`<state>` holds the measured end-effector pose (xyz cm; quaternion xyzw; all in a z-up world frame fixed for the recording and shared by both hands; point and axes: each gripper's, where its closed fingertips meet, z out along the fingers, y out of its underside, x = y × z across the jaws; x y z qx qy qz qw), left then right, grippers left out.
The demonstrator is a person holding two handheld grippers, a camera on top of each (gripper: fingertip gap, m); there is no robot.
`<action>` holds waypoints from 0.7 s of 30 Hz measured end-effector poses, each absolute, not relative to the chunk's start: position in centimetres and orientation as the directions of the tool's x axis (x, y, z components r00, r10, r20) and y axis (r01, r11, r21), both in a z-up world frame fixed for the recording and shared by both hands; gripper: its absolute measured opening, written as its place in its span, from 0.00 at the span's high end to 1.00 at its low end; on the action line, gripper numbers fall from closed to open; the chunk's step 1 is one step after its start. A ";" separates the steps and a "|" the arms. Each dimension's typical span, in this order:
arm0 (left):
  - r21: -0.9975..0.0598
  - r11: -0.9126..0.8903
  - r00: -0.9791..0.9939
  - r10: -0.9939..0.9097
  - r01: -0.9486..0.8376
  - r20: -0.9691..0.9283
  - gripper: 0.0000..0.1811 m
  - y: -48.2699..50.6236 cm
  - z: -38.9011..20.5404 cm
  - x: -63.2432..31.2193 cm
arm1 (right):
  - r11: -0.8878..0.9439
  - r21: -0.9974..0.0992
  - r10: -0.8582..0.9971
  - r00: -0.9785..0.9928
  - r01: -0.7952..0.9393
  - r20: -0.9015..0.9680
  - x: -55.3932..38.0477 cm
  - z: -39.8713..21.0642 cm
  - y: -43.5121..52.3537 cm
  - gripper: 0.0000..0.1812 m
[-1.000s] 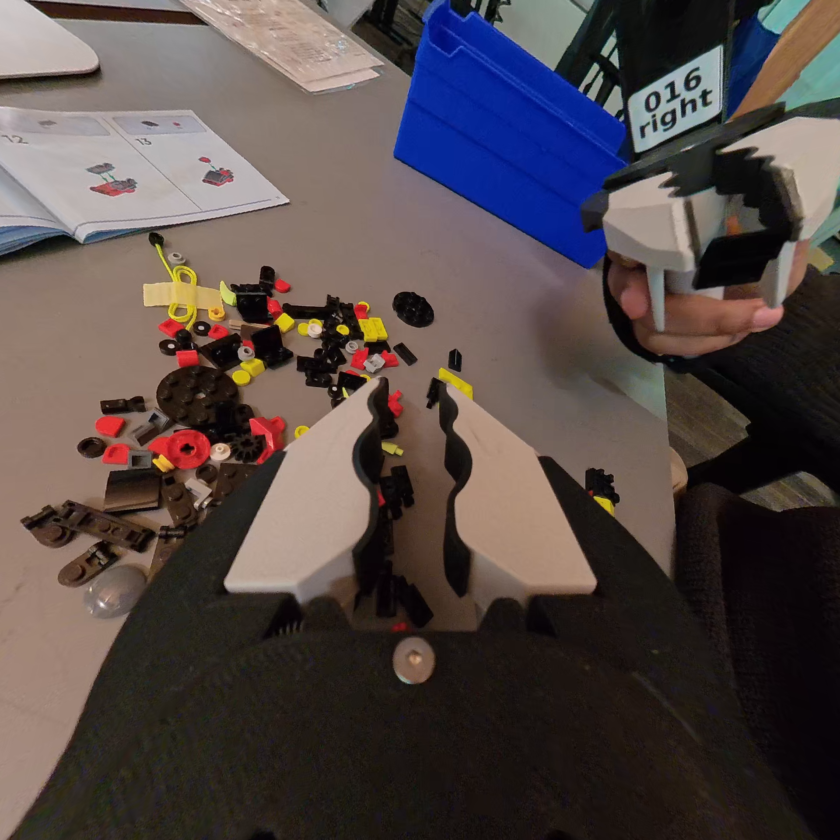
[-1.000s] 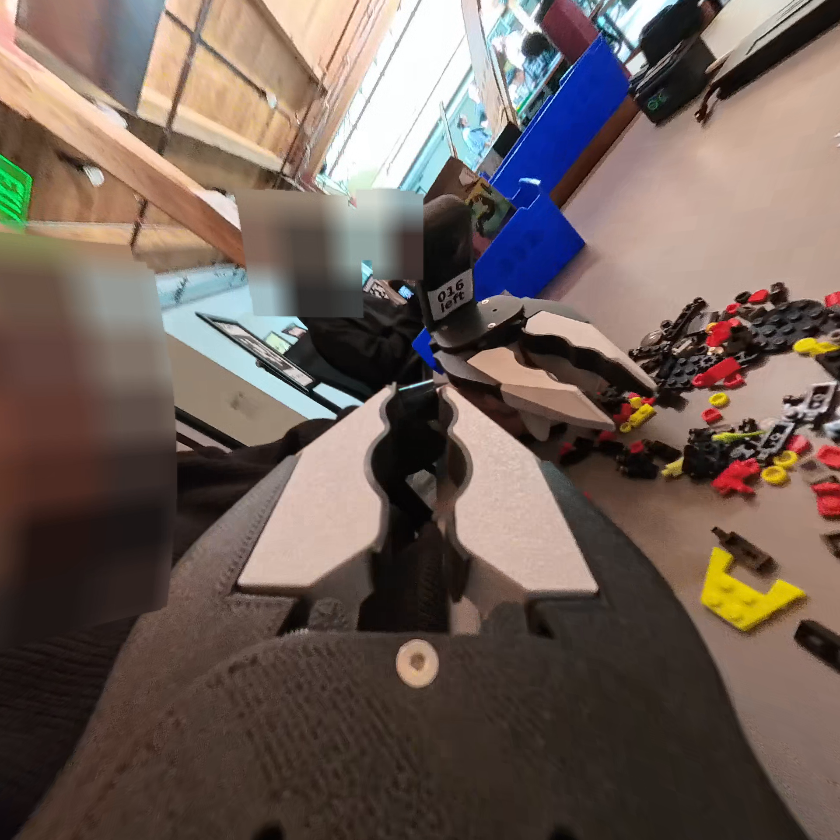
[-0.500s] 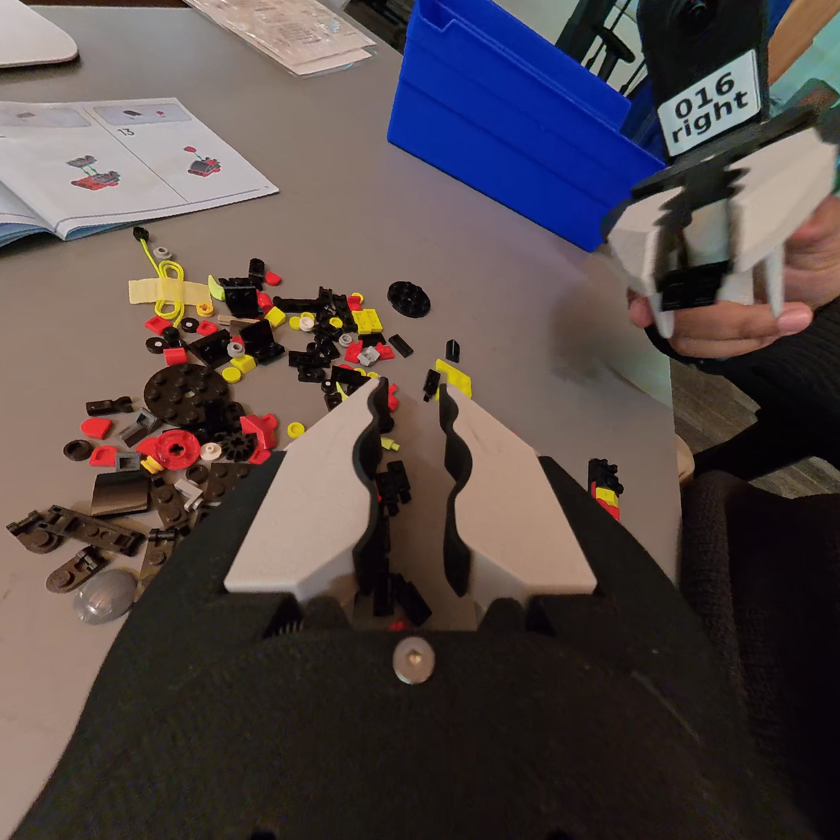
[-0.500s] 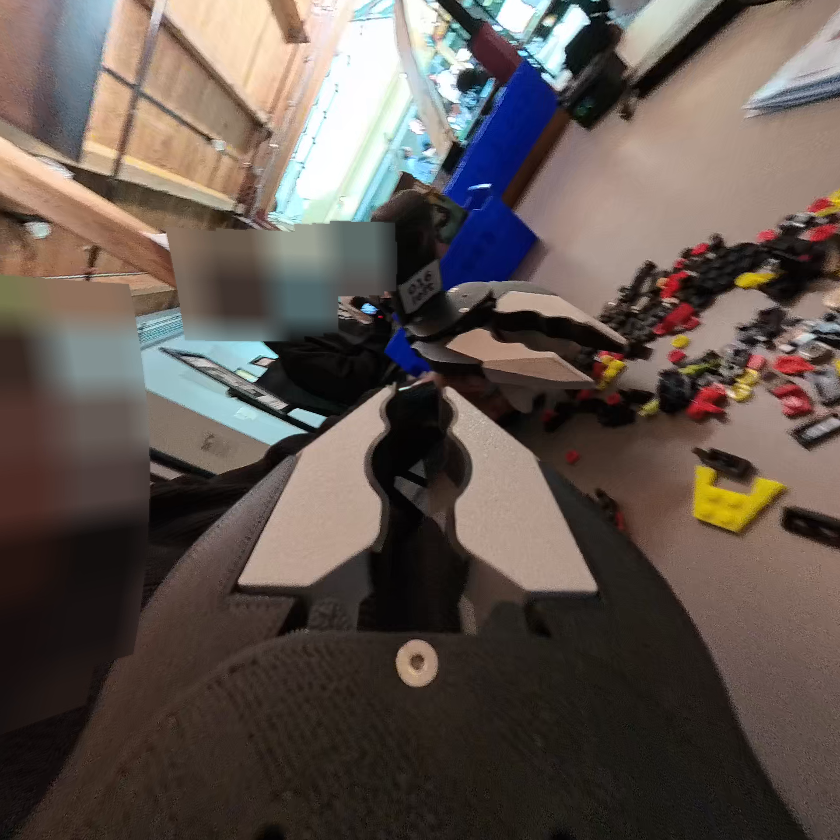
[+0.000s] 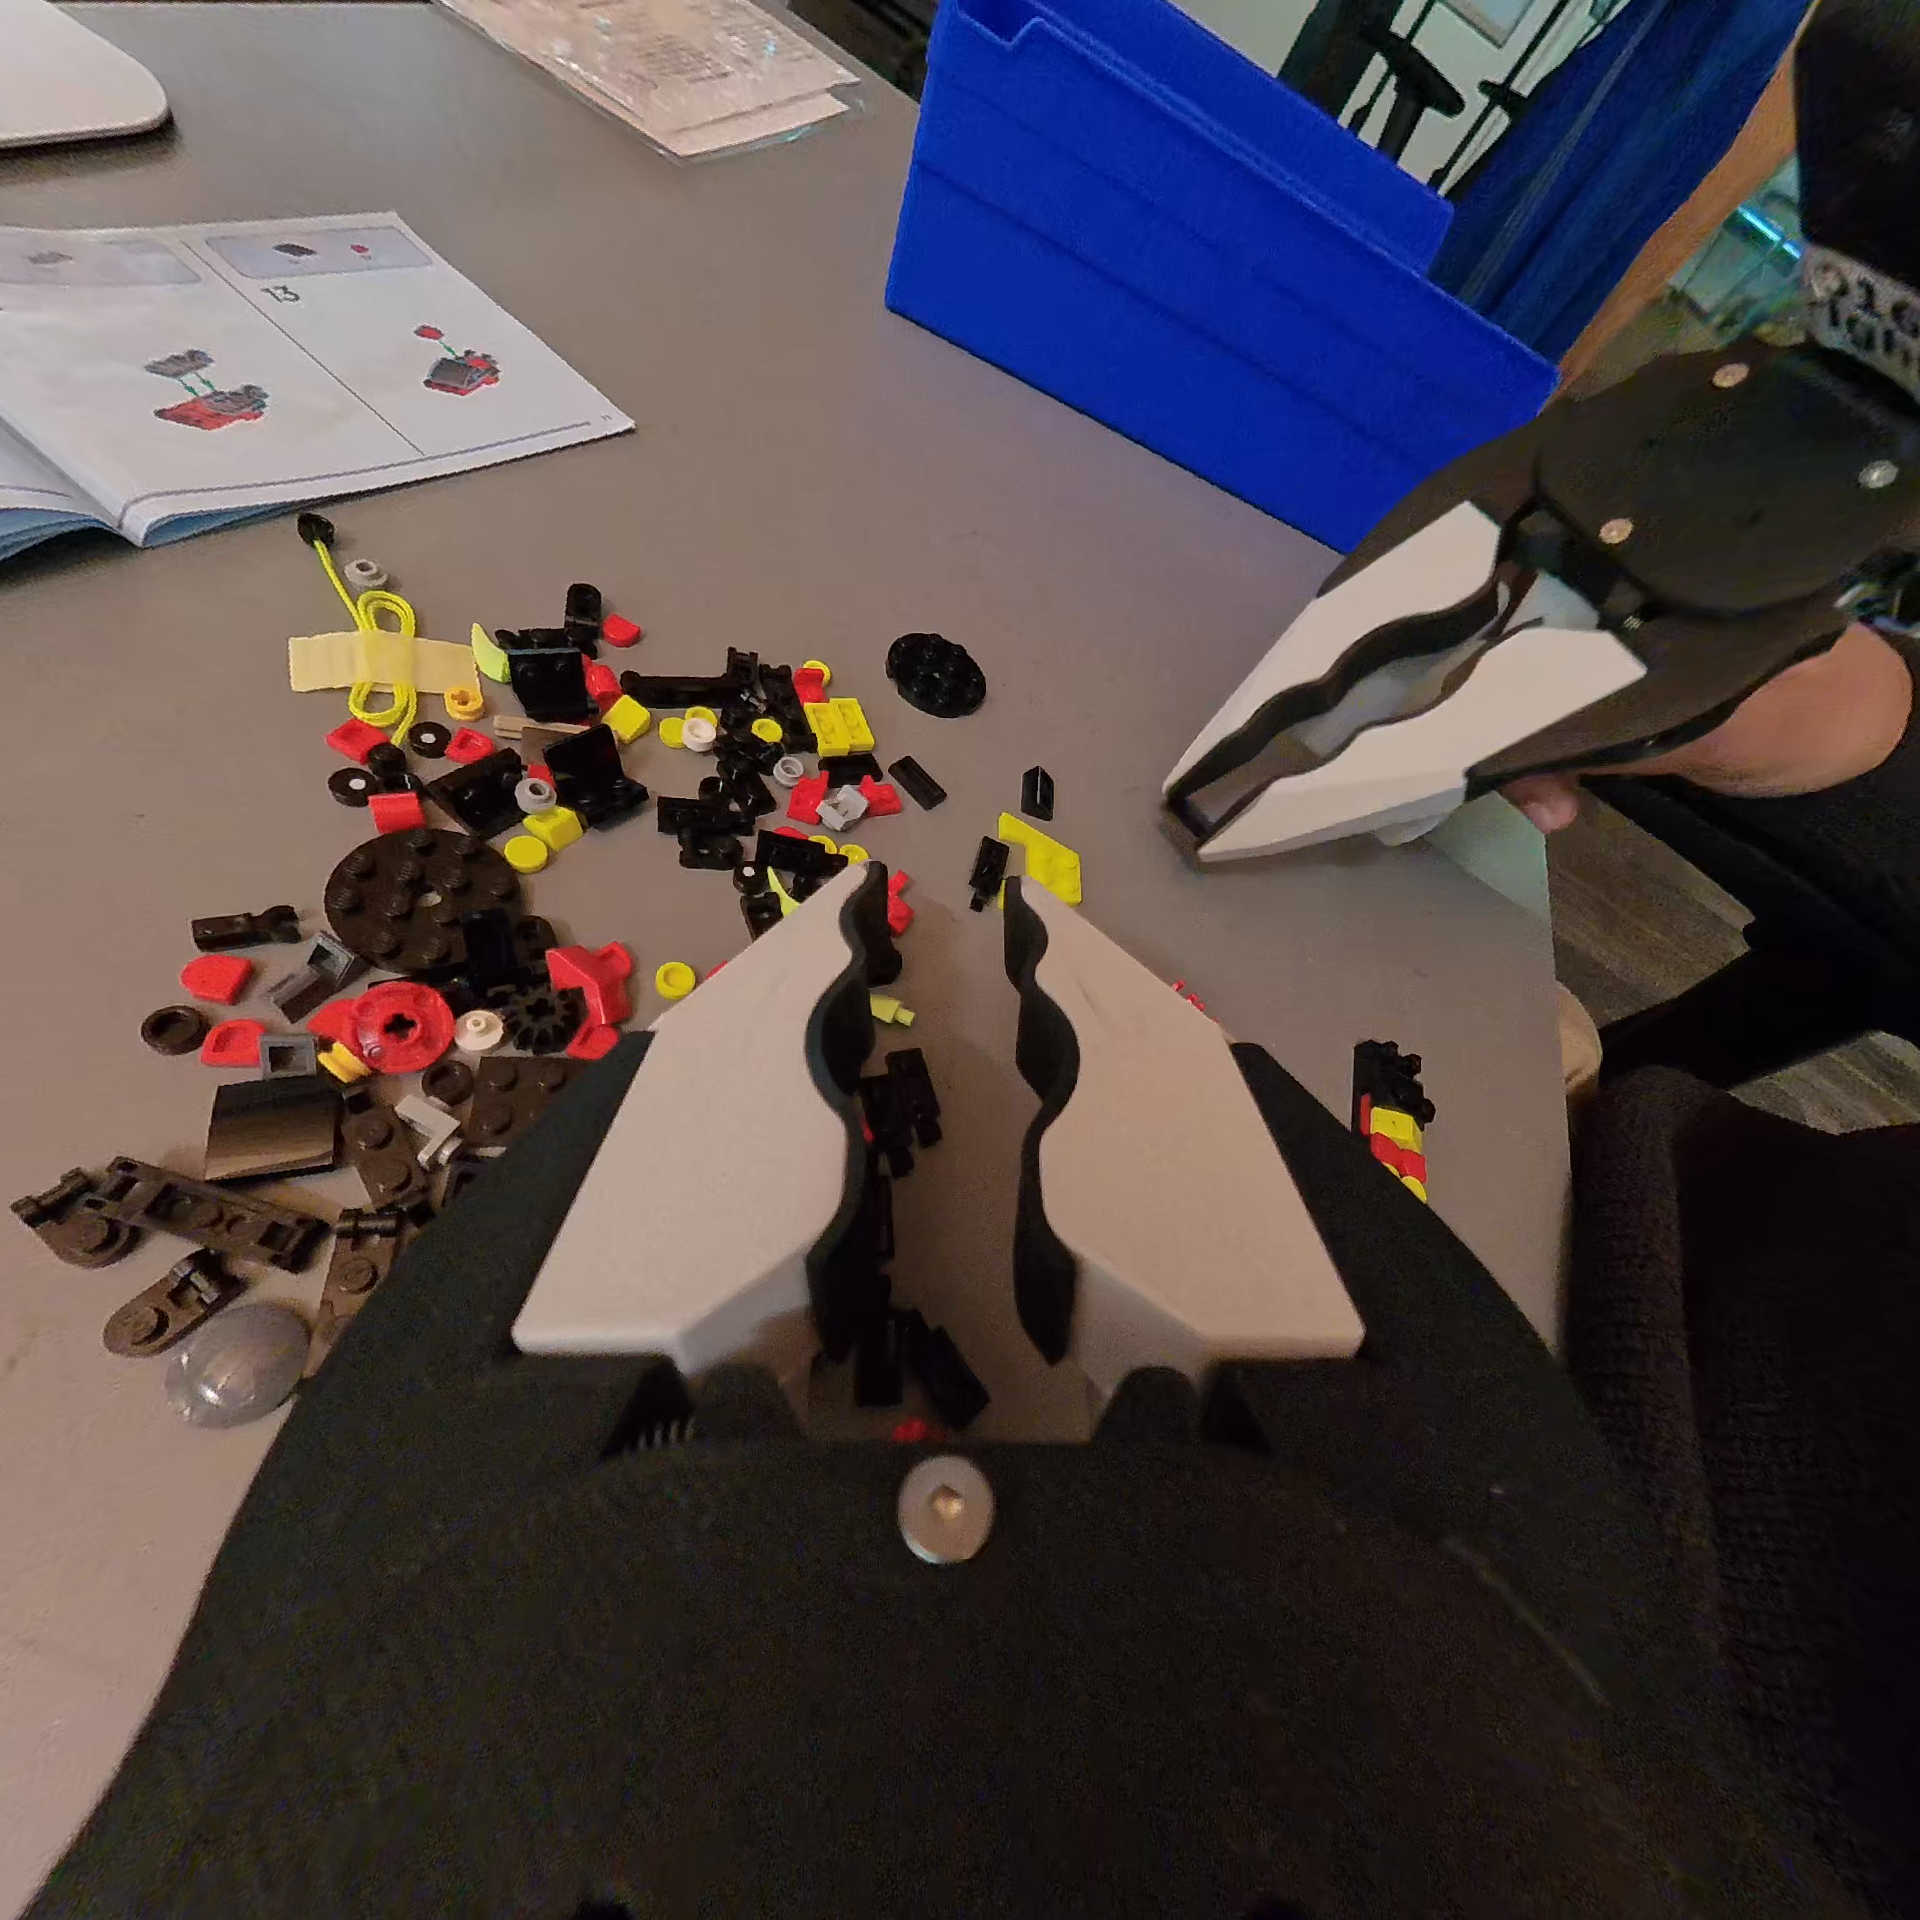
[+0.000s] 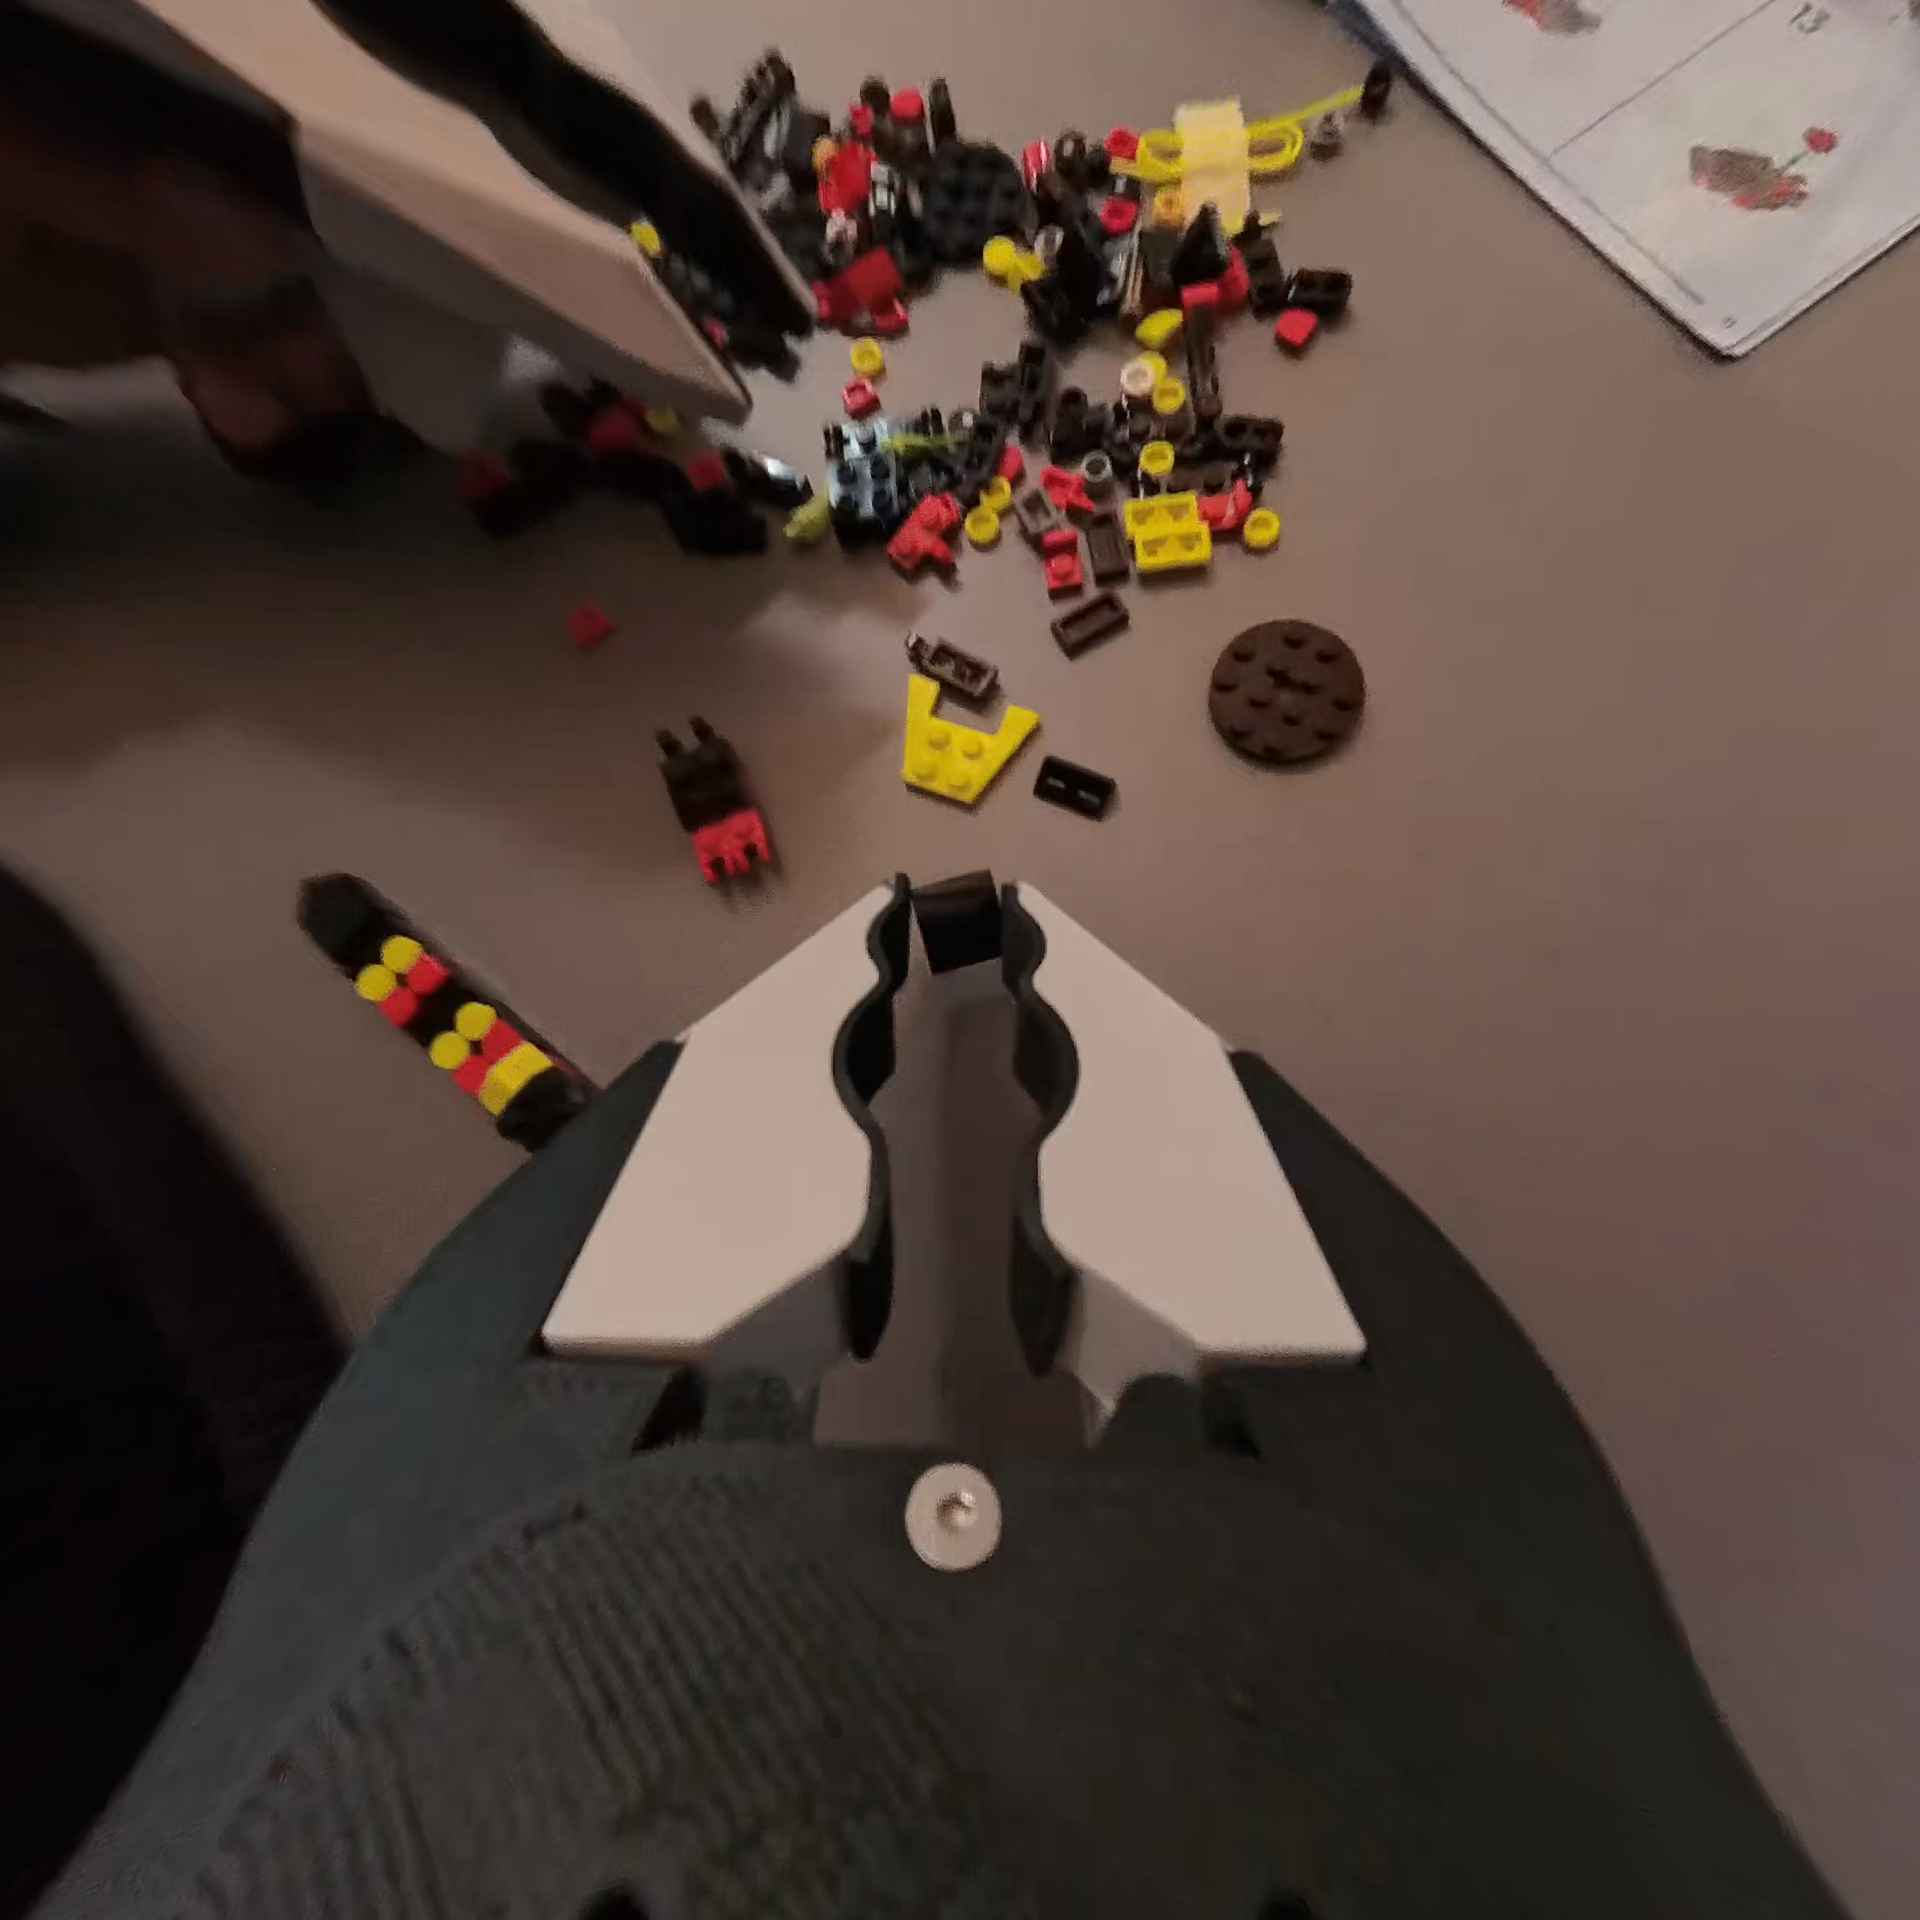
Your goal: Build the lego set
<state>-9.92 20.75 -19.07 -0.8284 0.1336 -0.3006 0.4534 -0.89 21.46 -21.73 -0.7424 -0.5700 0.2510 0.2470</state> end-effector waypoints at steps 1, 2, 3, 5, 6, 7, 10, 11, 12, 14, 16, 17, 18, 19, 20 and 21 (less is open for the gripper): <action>-0.832 -0.553 0.784 -0.494 0.050 0.375 0.89 20.7 -19.1 -9.9 | -0.212 -0.635 0.973 0.221 0.743 -0.066 -0.7 -22.2 21.4 0.91; -0.832 -0.553 0.785 -0.494 0.048 0.374 0.89 20.7 -19.1 -9.9 | -0.198 -0.620 0.975 0.219 0.759 -0.043 -0.6 -22.7 21.5 0.91; -0.832 -0.553 0.785 -0.495 0.047 0.373 0.89 20.7 -19.1 -9.9 | -0.188 -0.607 0.976 0.218 0.772 -0.024 -0.5 -23.0 21.6 0.91; -0.832 -0.553 0.785 -0.495 0.046 0.372 0.89 20.7 -19.1 -9.9 | -0.183 -0.596 0.976 0.217 0.782 -0.015 -0.4 -23.3 21.6 0.91; -0.831 -0.554 0.785 -0.495 0.046 0.373 0.89 20.7 -19.1 -9.9 | -0.189 -0.595 0.976 0.218 0.781 -0.025 -0.4 -23.4 21.5 0.91; -0.831 -0.555 0.784 -0.495 0.046 0.374 0.89 20.7 -19.2 -9.9 | -0.198 -0.597 0.975 0.220 0.778 -0.038 -0.4 -23.3 21.5 0.91; -0.831 -0.555 0.784 -0.495 0.047 0.375 0.89 20.7 -19.1 -9.9 | -0.234 -0.623 0.969 0.232 0.747 -0.086 -0.6 -22.7 21.6 0.91; -0.831 -0.554 0.785 -0.495 0.047 0.374 0.89 20.7 -19.1 -9.9 | -0.249 -0.636 0.966 0.235 0.730 -0.108 -0.7 -22.3 21.6 0.90; -0.831 -0.554 0.785 -0.495 0.046 0.373 0.89 20.7 -19.1 -9.9 | -0.263 -0.649 0.963 0.236 0.713 -0.131 -0.7 -21.9 21.7 0.89; -0.831 -0.555 0.784 -0.495 0.046 0.374 0.89 20.7 -19.2 -9.9 | -0.288 -0.670 0.957 0.240 0.685 -0.166 -0.6 -21.2 22.0 0.88; -0.830 -0.556 0.784 -0.495 0.045 0.374 0.89 20.7 -19.2 -9.9 | -0.302 -0.675 0.952 0.246 0.673 -0.181 -0.4 -21.0 22.4 0.88; -0.830 -0.556 0.784 -0.495 0.044 0.374 0.89 20.7 -19.2 -9.9 | -0.304 -0.674 0.952 0.246 0.674 -0.183 -0.3 -21.0 22.5 0.88; -0.830 -0.556 0.785 -0.495 0.044 0.373 0.89 20.7 -19.2 -9.9 | -0.302 -0.672 0.952 0.246 0.676 -0.181 -0.2 -21.0 22.6 0.88; -0.830 -0.556 0.785 -0.495 0.044 0.373 0.89 20.7 -19.2 -9.8 | -0.295 -0.672 0.954 0.242 0.679 -0.175 -0.2 -21.1 22.6 0.88; -0.830 -0.556 0.785 -0.495 0.043 0.373 0.89 20.7 -19.2 -9.8 | -0.283 -0.675 0.958 0.235 0.682 -0.165 -0.2 -21.1 22.6 0.88; -0.830 -0.557 0.784 -0.496 0.043 0.373 0.89 20.7 -19.2 -9.8 | -0.266 -0.679 0.963 0.224 0.685 -0.151 -0.2 -21.0 22.6 0.88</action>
